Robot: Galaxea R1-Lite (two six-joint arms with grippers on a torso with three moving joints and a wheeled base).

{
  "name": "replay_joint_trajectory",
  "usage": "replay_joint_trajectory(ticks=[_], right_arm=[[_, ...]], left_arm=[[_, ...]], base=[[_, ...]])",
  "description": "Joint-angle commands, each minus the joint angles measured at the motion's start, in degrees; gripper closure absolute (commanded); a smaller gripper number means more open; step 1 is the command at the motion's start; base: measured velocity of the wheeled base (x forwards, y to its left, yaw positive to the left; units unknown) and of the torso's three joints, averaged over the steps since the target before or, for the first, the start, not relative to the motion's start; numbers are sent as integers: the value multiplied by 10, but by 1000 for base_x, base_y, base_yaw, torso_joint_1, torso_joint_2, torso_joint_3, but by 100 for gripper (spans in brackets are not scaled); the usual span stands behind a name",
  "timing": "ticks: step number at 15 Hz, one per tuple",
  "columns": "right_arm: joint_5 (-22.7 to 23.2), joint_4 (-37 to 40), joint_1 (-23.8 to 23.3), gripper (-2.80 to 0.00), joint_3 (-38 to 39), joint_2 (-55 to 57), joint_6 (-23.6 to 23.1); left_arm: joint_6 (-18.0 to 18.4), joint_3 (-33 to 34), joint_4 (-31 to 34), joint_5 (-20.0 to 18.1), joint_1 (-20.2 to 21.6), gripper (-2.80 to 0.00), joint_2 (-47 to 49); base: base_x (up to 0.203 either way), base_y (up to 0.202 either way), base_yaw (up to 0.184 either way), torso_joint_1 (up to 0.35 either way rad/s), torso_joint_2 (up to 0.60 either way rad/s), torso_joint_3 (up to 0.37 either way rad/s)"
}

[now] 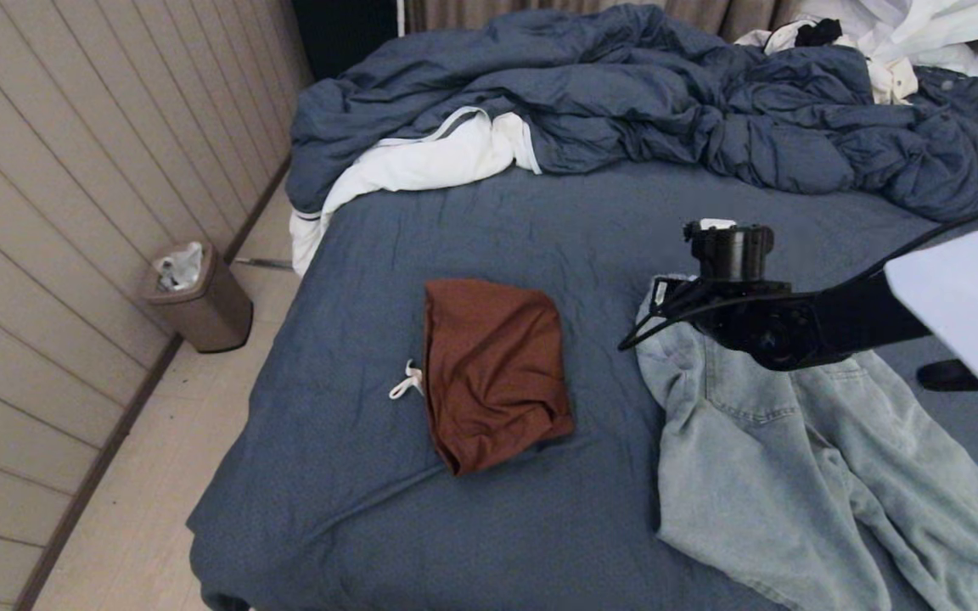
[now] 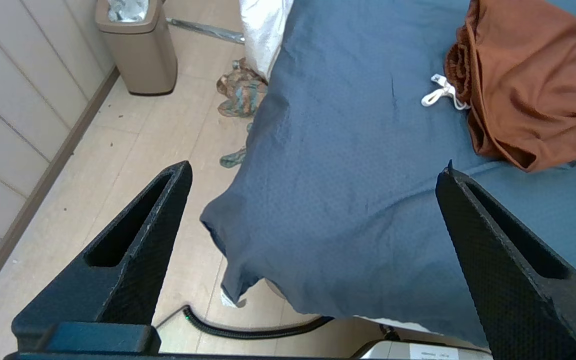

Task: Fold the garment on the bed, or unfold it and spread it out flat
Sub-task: Fold the blue shorts

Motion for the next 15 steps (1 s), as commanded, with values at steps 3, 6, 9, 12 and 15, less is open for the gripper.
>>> replay_joint_trajectory(ticks=[3, 6, 9, 12, 15], right_arm=[[-4, -35, 2, -280, -9, 46, 3], [-16, -70, 0, -280, -24, 86, 1], [-18, -84, -1, -280, -35, 101, -1], [-29, -87, -1, -280, -42, 117, -6], [-42, -113, -2, -280, -48, 141, -30]], left_arm=[[0, 0, 0, 0, 0, -280, 1], [0, 0, 0, 0, 0, -280, 1], [0, 0, 0, 0, 0, -280, 1], [0, 0, 0, 0, 0, -280, 1], [0, 0, 0, 0, 0, -280, 1]], base=[[0, 0, 0, 0, 0, 0], [0, 0, 0, 0, 0, 0], [0, 0, 0, 0, 0, 0], [0, 0, 0, 0, 0, 0], [0, 0, 0, 0, 0, 0]])
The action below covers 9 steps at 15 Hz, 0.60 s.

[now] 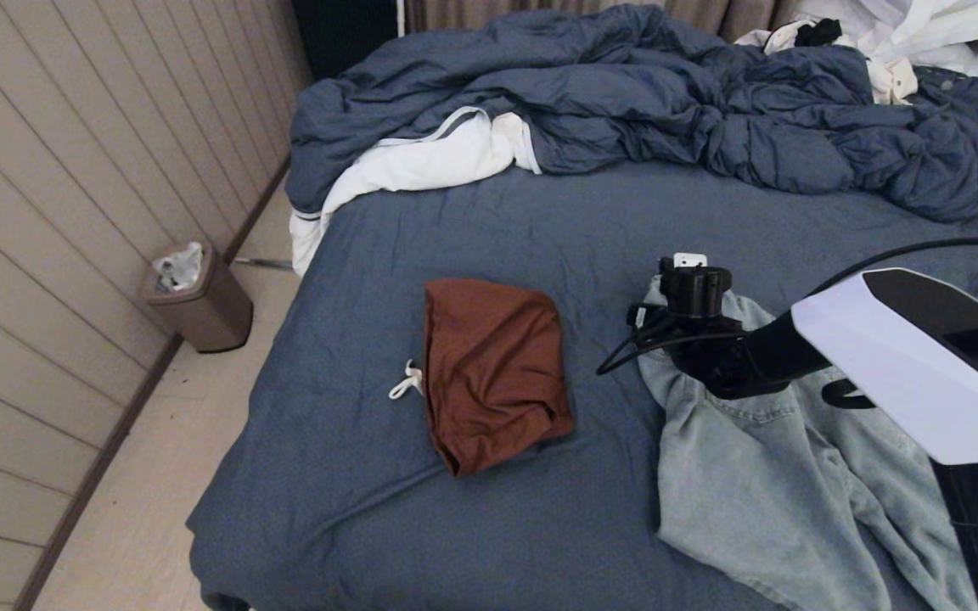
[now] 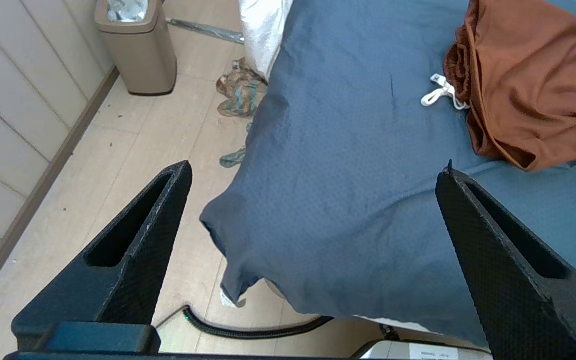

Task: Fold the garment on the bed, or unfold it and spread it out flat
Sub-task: Fold the blue shorts

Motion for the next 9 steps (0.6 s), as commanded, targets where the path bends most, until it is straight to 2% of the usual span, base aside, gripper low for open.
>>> replay_joint_trajectory(ticks=[1, 2, 3, 9], right_arm=[[-2, -11, 0, -280, -3, 20, -12], [-2, -8, 0, -280, -3, 20, -18], [-2, -8, 0, 0, -2, 20, -22], [-3, -10, -10, 0, -5, 24, -31]], left_arm=[[0, 0, 0, 0, 0, -280, 1], [0, 0, 0, 0, 0, -280, 1], [0, 0, 0, 0, 0, -280, 1], [0, 0, 0, 0, 0, -280, 1]], base=[[0, 0, 0, 0, 0, 0], [0, 0, 0, 0, 0, 0], [0, 0, 0, 0, 0, 0], [0, 0, 0, 0, 0, 0]])
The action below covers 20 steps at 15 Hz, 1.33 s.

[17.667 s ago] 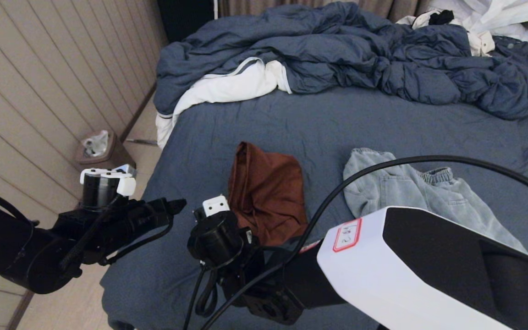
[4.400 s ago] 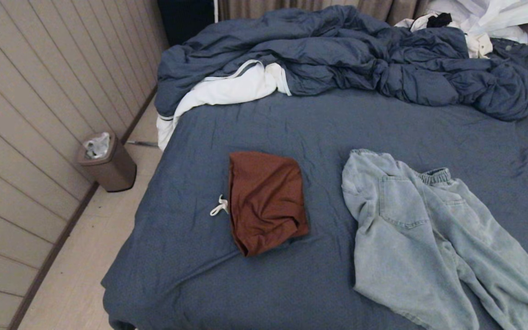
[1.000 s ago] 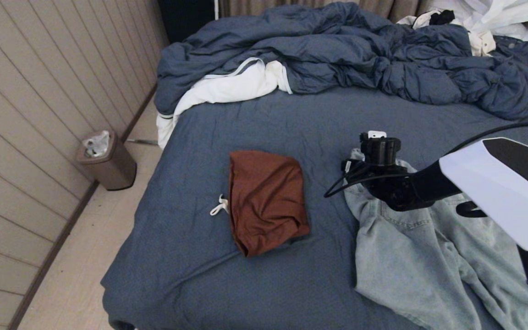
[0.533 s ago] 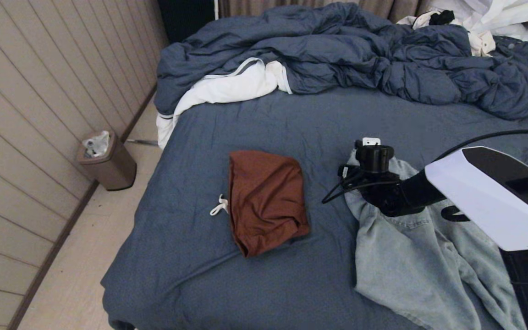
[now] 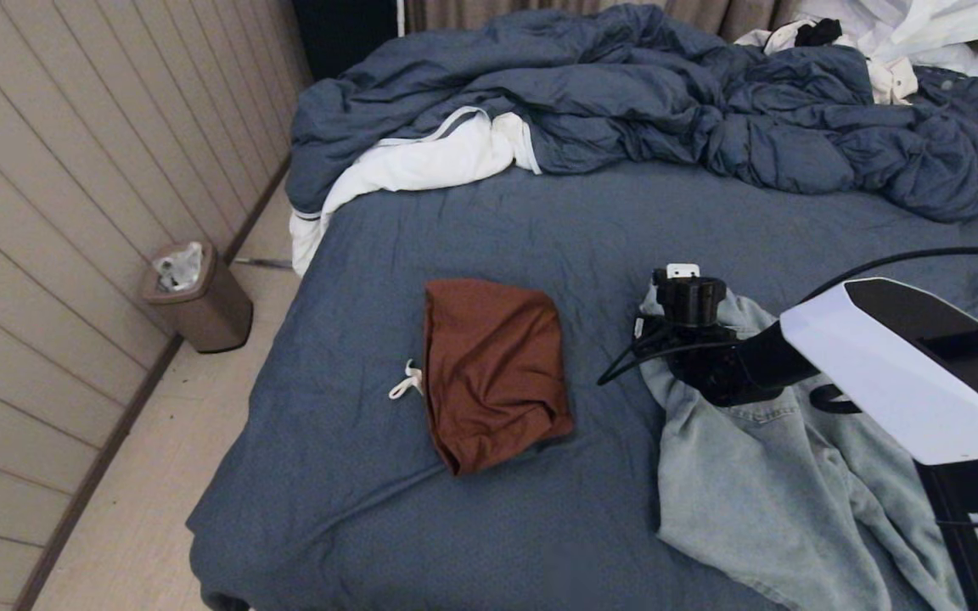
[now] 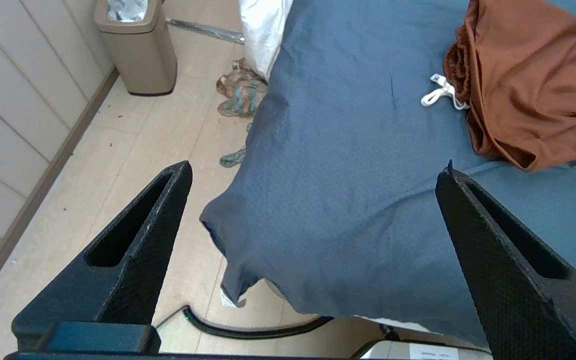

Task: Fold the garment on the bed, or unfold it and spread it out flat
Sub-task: Fold the blue shorts

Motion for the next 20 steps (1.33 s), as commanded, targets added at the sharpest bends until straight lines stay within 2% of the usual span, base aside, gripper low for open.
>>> replay_joint_trajectory(ticks=[1, 8, 13, 17, 20], right_arm=[[-1, -3, -4, 0, -1, 0, -1], [0, -3, 8, 0, 24, -49, 0], [-1, -1, 83, 0, 91, -148, -1], [0, 3, 93, 0, 98, -177, -1], [0, 21, 138, 0, 120, -217, 0]], left_arm=[[-1, 0, 0, 0, 0, -280, 1], [-1, 0, 0, 0, 0, -280, 1], [-1, 0, 0, 0, 0, -280, 1], [-1, 0, 0, 0, 0, -280, 1], [-1, 0, 0, 0, 0, -280, 1]], base=[[0, 0, 0, 0, 0, 0], [0, 0, 0, 0, 0, 0], [0, 0, 0, 0, 0, 0], [0, 0, 0, 0, 0, 0], [0, 0, 0, 0, 0, 0]])
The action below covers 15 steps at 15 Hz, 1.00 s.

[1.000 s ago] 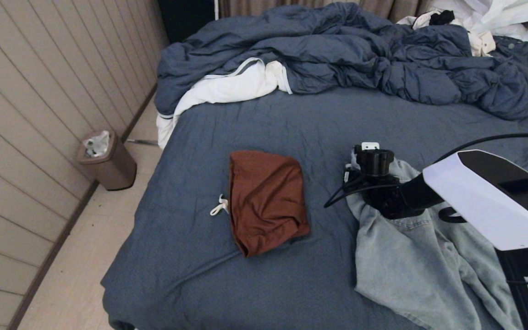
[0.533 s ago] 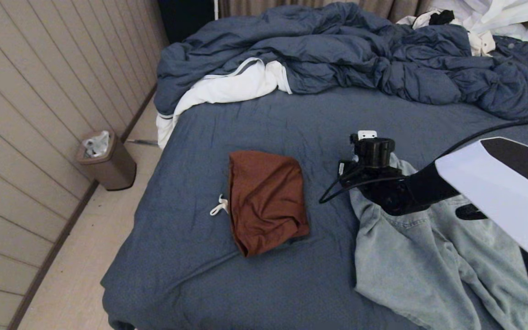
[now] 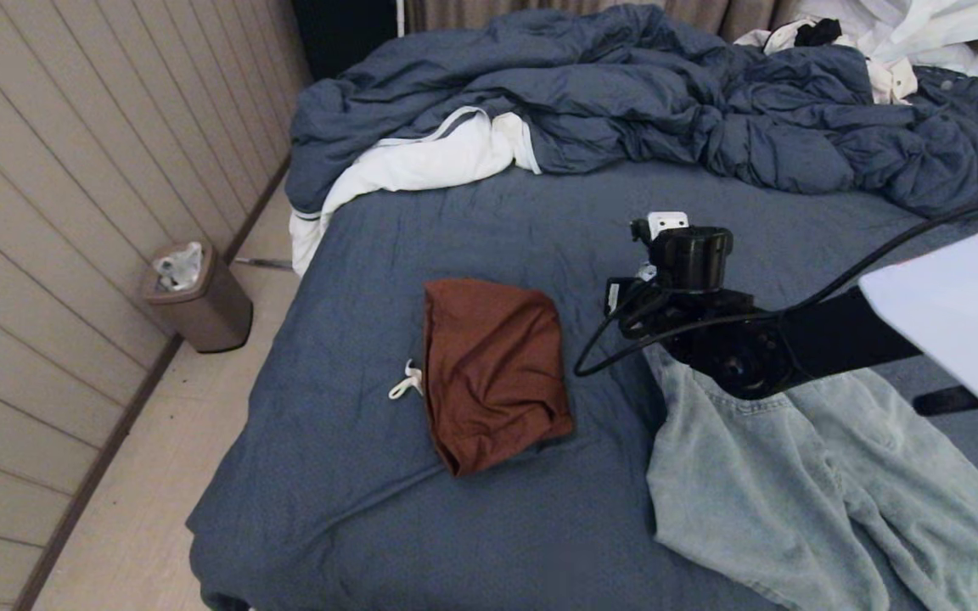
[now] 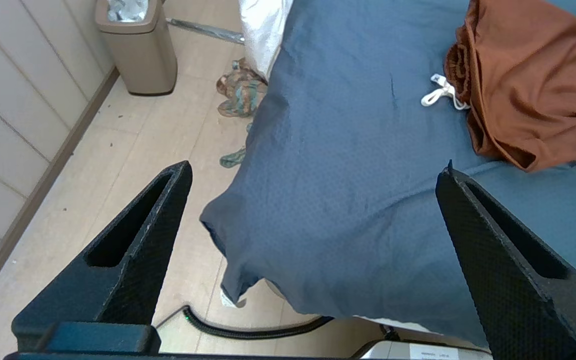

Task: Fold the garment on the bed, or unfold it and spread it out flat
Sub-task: Fold the blue shorts

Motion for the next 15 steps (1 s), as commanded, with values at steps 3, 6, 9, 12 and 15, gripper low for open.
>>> replay_joint_trajectory(ticks=[3, 6, 9, 12, 15], right_arm=[[-1, 4, 77, 0, 29, -49, 1], [2, 22, 99, 0, 36, -65, 7], [6, 33, 80, 0, 27, -66, 10], [19, 46, 17, 0, 11, -66, 9], [56, 59, -45, 0, 5, -67, 8]], left_arm=[[0, 0, 0, 0, 0, -280, 1], [0, 0, 0, 0, 0, -280, 1], [0, 0, 0, 0, 0, -280, 1], [0, 0, 0, 0, 0, -280, 1], [0, 0, 0, 0, 0, -280, 1]], base=[[0, 0, 0, 0, 0, 0], [0, 0, 0, 0, 0, 0], [0, 0, 0, 0, 0, 0], [0, 0, 0, 0, 0, 0], [0, 0, 0, 0, 0, 0]])
